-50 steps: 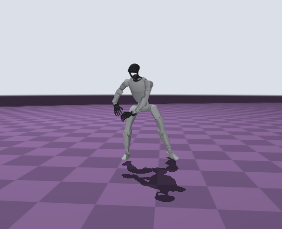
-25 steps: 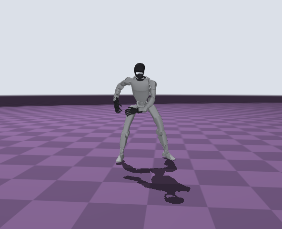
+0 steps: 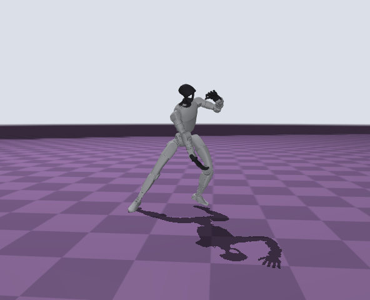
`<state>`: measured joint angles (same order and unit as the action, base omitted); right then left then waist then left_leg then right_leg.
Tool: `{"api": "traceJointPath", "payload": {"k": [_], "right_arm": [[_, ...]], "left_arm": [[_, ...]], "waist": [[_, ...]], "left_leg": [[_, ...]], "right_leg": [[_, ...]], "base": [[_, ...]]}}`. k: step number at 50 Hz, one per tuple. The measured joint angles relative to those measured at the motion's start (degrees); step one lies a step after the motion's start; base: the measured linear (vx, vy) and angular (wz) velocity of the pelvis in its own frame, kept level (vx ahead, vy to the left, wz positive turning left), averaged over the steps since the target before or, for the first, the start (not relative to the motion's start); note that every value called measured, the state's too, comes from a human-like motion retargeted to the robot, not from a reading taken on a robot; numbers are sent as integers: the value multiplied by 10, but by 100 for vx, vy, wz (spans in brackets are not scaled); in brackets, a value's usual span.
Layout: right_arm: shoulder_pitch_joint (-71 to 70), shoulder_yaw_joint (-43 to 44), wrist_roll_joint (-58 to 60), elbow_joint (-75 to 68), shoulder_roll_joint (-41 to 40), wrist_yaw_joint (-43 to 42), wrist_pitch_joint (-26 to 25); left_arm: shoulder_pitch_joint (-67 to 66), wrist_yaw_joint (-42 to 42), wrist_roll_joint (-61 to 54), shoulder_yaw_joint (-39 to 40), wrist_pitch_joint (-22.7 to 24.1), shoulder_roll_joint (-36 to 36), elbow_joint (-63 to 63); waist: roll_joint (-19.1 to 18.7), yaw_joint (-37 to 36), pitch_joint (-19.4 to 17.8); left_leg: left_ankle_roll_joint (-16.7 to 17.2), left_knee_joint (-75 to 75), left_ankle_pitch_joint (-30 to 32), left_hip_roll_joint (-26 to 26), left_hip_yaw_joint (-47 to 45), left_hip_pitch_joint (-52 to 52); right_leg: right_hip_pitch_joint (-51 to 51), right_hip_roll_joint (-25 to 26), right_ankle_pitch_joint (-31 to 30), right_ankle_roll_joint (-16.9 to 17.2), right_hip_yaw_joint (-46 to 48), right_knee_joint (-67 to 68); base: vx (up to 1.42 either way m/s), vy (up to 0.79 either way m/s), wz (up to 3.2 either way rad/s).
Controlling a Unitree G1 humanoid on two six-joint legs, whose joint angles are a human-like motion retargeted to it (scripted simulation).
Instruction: Kungfu
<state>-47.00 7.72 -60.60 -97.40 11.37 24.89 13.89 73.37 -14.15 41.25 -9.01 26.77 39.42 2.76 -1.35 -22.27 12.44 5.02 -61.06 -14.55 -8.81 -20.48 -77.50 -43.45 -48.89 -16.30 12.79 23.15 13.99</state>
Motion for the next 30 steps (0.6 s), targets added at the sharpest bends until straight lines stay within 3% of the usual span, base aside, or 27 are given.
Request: {"api": "traceJointPath", "payload": {"k": [6, 10, 14, 23, 30], "right_arm": [[-27, -11, 52, 0, -72, 40, -15], [-34, -13, -1, 0, -82, 42, -6], [-36, -29, 18, 17, -85, 52, -12], [-22, -86, 138, 180, -86, 22, 9], [-41, -179, 172, 473, -38, -7, 10]], "left_arm": [[-53, -44, 28, 57, -6, 39, 25], [-77, -40, 29, 70, -10, 27, 28], [-128, -64, 33, 92, -19, 31, 38], [-409, -62, -32, 262, -21, 11, 49], [-728, 7, -122, 469, -27, -145, -25]], "waist": [[2, 38, -12], [17, 46, -30], [20, 58, -40], [5, 65, -54], [17, 115, -52]], "left_leg": [[-21, -13, 21, -21, 32, -44], [-31, 9, 46, -23, 36, -47], [-28, 38, 73, -25, 45, -46], [25, 153, 114, -73, 68, 23], [98, 328, 181, -121, 36, 204]], "right_leg": [[-2, 46, -25, -2, 8, 8], [-13, 50, -34, 1, 24, 10], [-15, 63, -29, 19, 26, 2], [-43, 113, 31, 22, 11, 14], [-110, 156, 115, 18, -93, 113]], "base": [[-3, -14, -16], [-13, -21, -5], [-21, -23, 2], [-30, -25, -55], [-25, -43, -104]]}}
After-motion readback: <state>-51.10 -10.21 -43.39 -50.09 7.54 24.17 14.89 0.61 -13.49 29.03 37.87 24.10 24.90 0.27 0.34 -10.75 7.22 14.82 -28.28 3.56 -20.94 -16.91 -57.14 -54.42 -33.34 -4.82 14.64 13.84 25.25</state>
